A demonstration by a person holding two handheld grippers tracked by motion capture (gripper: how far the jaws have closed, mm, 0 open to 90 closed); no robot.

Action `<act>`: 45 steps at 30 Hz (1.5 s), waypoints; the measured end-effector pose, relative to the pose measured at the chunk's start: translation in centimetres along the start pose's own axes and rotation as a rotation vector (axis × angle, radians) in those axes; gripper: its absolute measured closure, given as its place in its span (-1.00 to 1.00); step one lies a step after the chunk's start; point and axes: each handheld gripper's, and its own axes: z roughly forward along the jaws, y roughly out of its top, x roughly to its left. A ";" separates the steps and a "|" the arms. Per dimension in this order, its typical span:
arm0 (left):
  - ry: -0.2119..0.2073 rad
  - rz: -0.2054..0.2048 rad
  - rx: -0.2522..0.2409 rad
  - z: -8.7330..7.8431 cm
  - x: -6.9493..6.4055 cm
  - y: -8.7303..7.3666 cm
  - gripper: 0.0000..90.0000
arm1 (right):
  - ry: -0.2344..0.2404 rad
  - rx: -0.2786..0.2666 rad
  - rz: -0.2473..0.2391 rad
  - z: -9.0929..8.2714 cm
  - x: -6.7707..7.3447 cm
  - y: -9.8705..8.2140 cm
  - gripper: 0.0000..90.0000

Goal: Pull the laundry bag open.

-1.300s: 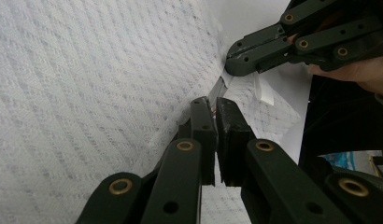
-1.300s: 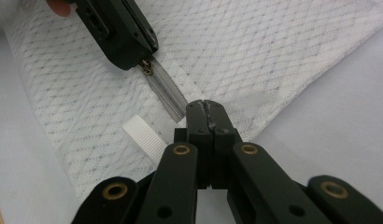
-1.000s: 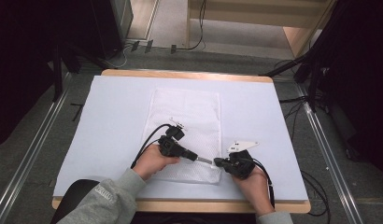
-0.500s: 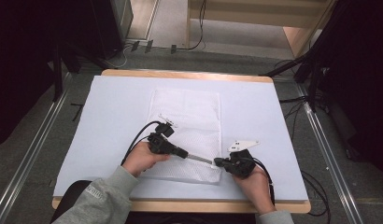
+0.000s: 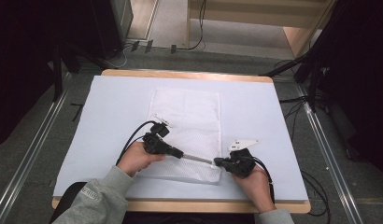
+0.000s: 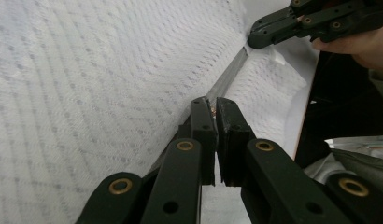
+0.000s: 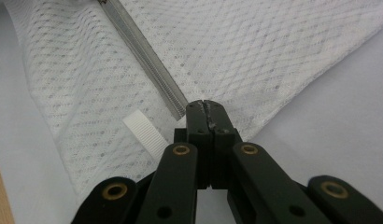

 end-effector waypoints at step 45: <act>0.043 -0.063 -0.029 -3.8 2.1 -2.1 0.96 | 0.009 0.003 -0.025 0.0 -0.1 0.1 1.00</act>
